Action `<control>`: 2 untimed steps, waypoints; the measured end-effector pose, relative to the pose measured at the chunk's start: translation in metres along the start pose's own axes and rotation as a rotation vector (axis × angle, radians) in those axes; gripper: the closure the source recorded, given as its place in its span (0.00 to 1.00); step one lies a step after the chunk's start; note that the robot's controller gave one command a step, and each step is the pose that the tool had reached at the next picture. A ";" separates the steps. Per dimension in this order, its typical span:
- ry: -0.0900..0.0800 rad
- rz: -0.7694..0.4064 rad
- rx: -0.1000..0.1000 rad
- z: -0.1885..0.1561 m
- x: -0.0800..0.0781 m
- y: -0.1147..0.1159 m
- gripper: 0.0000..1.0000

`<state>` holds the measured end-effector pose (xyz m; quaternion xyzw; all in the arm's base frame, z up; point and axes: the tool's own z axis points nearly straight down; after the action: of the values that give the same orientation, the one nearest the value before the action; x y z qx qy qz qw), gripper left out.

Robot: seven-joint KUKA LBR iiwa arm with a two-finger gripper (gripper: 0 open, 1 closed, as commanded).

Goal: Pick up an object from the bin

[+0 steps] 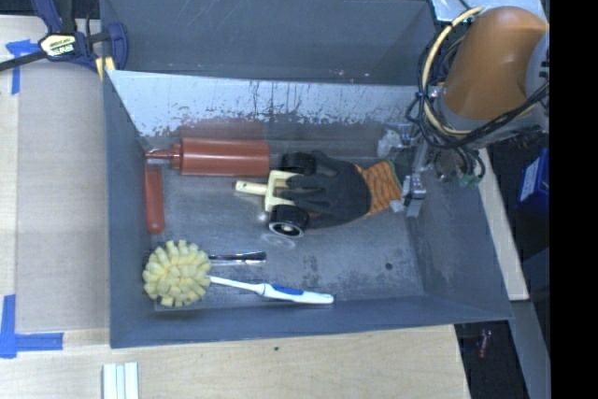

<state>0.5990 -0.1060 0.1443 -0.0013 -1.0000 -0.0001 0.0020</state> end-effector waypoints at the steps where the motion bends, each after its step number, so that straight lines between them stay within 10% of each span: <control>1: -0.008 -0.002 0.001 -0.005 -0.002 0.000 0.00; 2: -0.013 -0.091 0.005 0.021 0.011 0.029 0.00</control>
Offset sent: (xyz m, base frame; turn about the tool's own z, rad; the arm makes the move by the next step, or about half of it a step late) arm -0.0248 0.0619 -0.0488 -0.1782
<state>0.5882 -0.0767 0.1233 0.0442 -0.9990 0.0021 -0.0046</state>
